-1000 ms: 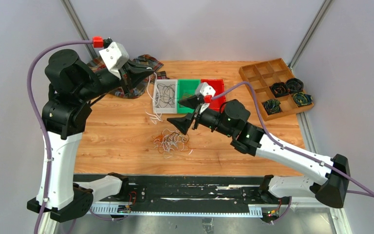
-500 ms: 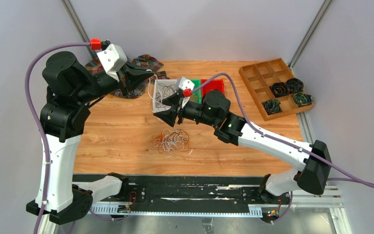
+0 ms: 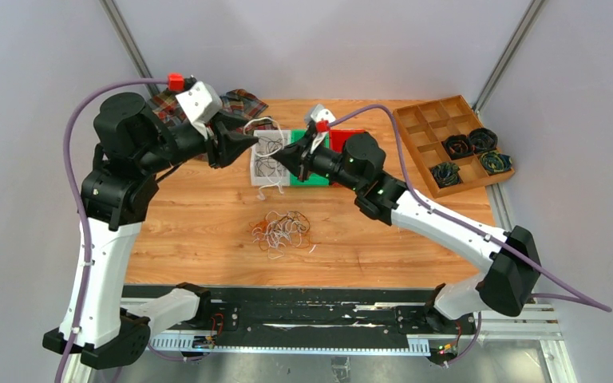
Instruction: Untangle the cables
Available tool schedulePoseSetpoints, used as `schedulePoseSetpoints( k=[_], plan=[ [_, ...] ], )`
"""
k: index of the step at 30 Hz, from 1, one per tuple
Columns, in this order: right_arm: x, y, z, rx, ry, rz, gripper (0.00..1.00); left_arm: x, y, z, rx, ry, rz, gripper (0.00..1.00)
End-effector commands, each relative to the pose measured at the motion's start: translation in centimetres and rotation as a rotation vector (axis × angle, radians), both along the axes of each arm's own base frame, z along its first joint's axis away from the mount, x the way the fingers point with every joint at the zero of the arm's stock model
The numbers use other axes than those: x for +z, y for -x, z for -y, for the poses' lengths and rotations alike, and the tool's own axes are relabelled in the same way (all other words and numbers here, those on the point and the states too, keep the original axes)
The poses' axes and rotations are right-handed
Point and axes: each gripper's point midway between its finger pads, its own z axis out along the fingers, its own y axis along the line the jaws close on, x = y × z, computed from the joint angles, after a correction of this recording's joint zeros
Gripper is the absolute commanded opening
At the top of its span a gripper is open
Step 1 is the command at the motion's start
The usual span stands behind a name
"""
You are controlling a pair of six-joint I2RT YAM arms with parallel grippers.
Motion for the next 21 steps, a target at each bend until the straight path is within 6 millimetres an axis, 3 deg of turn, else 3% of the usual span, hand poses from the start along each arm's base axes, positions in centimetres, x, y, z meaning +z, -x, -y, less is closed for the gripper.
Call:
schedulePoseSetpoints(
  k=[1,2,7,11,21],
  plan=[
    [-2.1,-3.3,3.6,-0.102,0.028,-0.095,0.01,-1.9,-1.5,-1.6,0.118,-0.072,0.003,0.63],
    [-3.5,-4.3,4.6,-0.136,0.067,-0.124,0.01,-2.7,-2.1,-2.1,0.152,-0.107,-0.001,0.75],
    [-11.8,-9.5,10.9,-0.392,0.314,-0.289,0.00,-5.9,-4.4,-4.7,0.295,-0.261,-0.061,0.99],
    [-15.3,-12.7,15.1,-0.563,0.433,-0.333,0.01,-7.0,-4.8,-5.0,0.309,-0.293,-0.092,0.98],
    [-19.3,-19.5,20.5,-0.770,0.563,-0.428,0.00,-7.5,-4.0,-5.4,0.305,-0.307,-0.084,0.98]
  ],
)
